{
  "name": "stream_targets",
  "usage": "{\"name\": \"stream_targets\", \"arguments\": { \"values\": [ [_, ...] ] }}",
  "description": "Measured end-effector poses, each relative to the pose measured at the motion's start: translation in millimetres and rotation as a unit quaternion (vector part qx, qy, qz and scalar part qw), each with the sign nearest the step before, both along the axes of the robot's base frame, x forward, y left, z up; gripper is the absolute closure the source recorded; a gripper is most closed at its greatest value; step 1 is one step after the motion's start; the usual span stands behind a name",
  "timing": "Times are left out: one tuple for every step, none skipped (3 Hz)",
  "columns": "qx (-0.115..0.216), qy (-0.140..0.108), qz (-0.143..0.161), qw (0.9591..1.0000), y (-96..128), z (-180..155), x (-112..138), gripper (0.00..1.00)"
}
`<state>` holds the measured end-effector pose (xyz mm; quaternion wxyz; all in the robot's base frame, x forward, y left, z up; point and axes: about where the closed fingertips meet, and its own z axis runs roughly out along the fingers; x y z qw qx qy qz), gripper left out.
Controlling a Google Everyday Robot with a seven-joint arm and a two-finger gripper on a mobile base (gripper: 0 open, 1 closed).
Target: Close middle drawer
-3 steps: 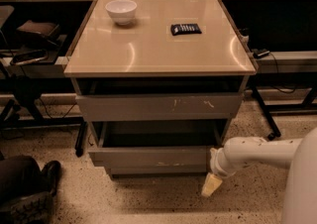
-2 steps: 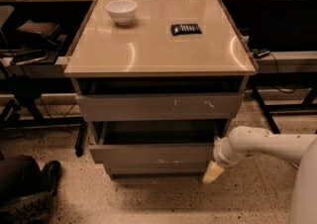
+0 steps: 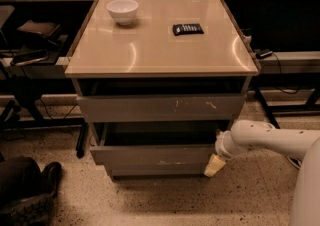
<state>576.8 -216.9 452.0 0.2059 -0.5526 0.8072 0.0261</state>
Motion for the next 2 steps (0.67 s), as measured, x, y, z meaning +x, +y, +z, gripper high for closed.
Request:
{"name": "stream_targets", "arguments": {
  "values": [
    [-0.001, 0.044, 0.025, 0.9987, 2.8, -14.0, -26.7, 0.00],
    [0.023, 0.110, 0.064, 0.9916, 4.7, -36.3, -68.1, 0.00]
  ]
}}
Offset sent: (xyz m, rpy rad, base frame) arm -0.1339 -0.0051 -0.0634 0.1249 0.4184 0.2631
